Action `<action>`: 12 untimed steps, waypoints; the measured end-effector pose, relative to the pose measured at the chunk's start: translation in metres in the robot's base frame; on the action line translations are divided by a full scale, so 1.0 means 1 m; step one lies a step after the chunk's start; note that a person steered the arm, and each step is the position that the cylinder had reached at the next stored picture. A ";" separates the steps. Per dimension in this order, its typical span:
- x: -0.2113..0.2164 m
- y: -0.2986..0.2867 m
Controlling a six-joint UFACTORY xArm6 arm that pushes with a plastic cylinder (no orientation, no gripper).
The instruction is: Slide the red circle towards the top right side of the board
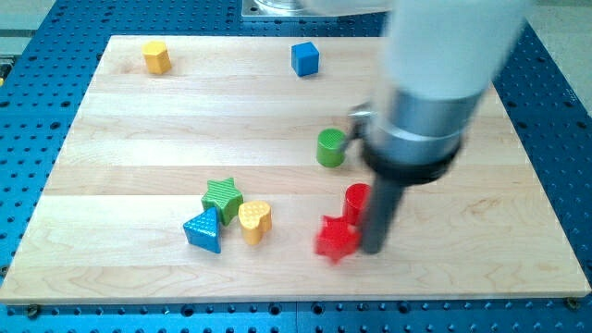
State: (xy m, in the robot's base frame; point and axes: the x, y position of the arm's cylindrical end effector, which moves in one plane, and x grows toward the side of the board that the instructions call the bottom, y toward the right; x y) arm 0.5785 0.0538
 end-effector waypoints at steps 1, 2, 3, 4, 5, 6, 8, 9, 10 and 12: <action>-0.030 -0.018; -0.055 0.084; -0.093 0.136; -0.190 0.097; -0.226 0.141; -0.290 0.148; -0.293 0.083; -0.303 0.115; -0.303 0.134; -0.346 0.094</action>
State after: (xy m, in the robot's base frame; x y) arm 0.2328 0.1481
